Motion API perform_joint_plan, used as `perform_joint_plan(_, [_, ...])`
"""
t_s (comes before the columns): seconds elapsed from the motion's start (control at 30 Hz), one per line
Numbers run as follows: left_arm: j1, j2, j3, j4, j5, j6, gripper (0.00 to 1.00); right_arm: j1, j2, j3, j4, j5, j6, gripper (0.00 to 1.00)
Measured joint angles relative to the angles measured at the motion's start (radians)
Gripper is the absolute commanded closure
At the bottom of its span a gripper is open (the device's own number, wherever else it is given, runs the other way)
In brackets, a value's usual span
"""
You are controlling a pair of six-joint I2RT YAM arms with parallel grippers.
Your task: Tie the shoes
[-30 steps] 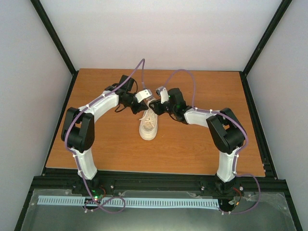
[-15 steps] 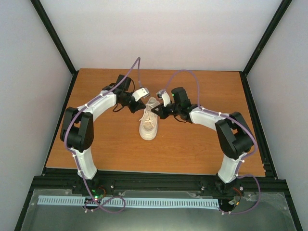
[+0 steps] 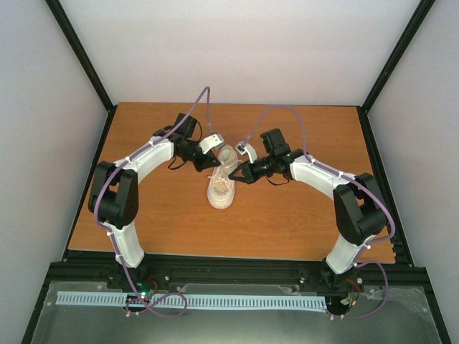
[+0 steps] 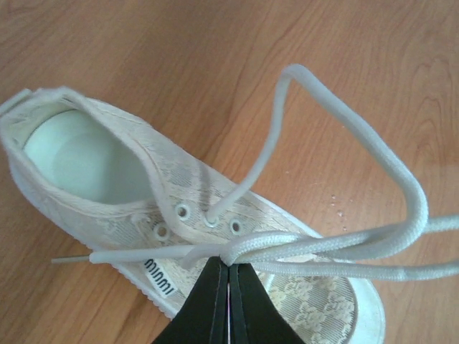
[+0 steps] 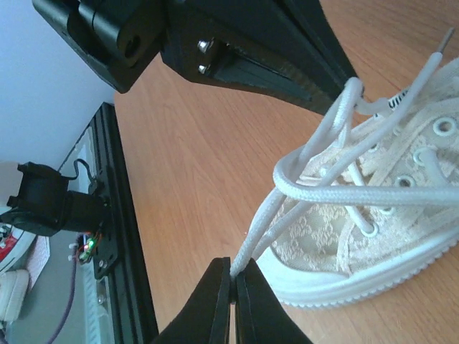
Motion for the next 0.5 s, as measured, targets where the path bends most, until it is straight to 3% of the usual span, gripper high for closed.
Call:
perform_joint_plan(0.13, [-0.002, 0.000, 0.000, -0.033, -0.003, 0.037, 0.54, -0.019, 0.005, 0.038, -0.097, -0.028, -0.024, 0.97])
perform_joint_plan(0.23, [0.008, 0.000, 0.000, -0.067, -0.025, 0.082, 0.33, -0.020, 0.012, 0.052, -0.154, -0.022, -0.041, 0.97])
perform_joint_plan(0.5, [0.015, -0.059, -0.068, -0.092, -0.124, 0.244, 0.29, -0.020, 0.060, 0.074, -0.226, 0.024, -0.066, 0.97])
